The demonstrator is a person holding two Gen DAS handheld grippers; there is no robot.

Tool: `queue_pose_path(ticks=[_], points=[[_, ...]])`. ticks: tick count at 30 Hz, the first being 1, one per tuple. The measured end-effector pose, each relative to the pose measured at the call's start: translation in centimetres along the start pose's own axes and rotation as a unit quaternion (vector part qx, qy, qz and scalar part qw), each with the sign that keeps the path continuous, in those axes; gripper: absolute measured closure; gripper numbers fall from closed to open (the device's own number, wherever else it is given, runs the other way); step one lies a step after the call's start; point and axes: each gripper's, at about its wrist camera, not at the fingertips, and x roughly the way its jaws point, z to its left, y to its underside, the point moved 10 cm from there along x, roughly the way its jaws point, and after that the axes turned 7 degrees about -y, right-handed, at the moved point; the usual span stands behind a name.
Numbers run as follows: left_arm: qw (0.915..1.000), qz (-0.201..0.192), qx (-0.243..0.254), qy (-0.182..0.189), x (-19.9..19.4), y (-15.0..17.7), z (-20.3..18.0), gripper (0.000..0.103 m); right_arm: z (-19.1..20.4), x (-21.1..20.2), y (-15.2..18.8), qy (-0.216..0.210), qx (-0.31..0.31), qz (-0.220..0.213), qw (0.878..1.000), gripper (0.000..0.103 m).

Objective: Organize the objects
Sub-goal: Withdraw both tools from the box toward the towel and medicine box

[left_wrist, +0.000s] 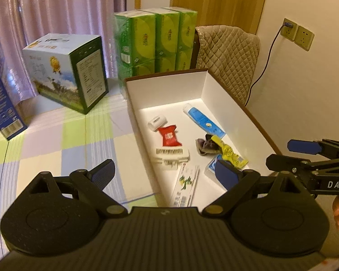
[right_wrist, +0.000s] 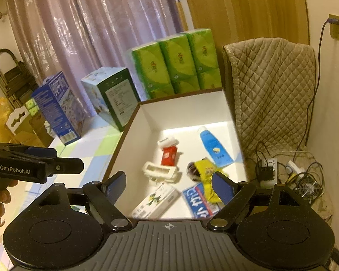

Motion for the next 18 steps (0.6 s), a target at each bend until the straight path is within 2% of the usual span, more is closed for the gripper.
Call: queue_pose_path(ticks=[9, 18], points=[[0.9998, 0.007, -0.015, -0.012, -2.9, 3.5, 2.8, 0.009, 3.7, -0.7, 3.1, -0.010, -0.008, 0.020, 1.000, 0.023], [0.9990, 0.030, -0.028, -0.020, -5.0, 7.9, 5.9, 0.009, 7.2, -0.5, 6.3, -0.018, -0.013, 0.048, 0.999, 0.023]])
